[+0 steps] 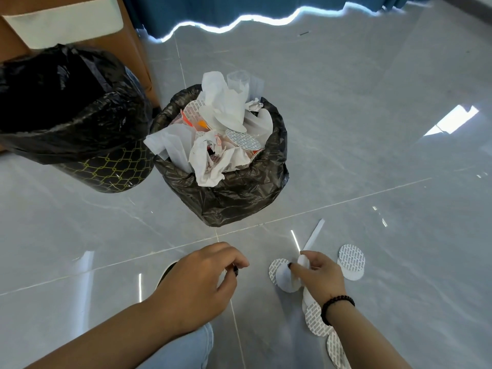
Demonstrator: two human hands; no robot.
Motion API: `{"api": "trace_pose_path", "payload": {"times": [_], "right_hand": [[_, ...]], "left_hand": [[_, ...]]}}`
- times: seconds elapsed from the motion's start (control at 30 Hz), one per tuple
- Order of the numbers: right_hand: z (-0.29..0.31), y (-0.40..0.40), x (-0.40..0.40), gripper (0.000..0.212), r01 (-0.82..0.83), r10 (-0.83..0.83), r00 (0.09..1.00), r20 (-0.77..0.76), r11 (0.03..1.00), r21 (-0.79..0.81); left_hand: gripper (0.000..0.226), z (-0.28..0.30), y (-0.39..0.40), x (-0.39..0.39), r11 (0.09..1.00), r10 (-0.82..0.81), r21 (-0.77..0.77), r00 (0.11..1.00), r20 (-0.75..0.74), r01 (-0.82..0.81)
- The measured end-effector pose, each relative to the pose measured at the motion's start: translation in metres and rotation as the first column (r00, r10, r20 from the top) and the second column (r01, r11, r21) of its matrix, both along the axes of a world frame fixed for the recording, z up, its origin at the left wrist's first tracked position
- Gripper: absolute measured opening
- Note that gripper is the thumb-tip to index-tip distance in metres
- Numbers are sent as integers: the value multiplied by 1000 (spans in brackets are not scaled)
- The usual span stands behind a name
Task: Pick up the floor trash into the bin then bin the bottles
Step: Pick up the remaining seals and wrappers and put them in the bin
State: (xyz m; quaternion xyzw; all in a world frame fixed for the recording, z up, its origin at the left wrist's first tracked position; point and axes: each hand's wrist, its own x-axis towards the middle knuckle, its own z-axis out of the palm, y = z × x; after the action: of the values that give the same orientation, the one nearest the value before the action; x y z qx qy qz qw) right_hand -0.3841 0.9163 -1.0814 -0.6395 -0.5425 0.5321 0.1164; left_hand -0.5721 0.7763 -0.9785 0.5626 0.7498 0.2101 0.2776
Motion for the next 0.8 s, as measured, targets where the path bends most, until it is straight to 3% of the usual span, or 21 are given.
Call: {"api": "trace_pose_path", "payload": {"times": [0.1,0.2,0.3,0.4,0.53,0.67,0.8], "right_hand": [[18,3,-1,22,208,-273,924,-268,946,-249],[51,2,-12,17,221,-467,752,-465,843,-490],[84,-9,-29,33,98,-445,706,-551,832,-546],[111,-21,-44,36,18,-392,694,-604,848,-530],[132,-26,-54,27,43,-431,670,-604,835,-548],[163,-29,-61,14,86,-430,708,-560,840,-536],[198,-20,-70,23,98,-371,736,-566,886,-453]], "left_hand": [[22,-1,1,0,999,33,-10,998,44,-32],[31,1,9,1,996,82,-41,984,158,-77],[54,8,19,6,992,110,-99,928,356,-80],[62,17,24,11,998,63,-5,898,435,-68],[39,22,20,6,972,-8,227,961,277,-57],[21,38,17,-3,908,-11,416,989,147,-52],[15,63,21,-12,824,41,559,995,95,-87]]}}
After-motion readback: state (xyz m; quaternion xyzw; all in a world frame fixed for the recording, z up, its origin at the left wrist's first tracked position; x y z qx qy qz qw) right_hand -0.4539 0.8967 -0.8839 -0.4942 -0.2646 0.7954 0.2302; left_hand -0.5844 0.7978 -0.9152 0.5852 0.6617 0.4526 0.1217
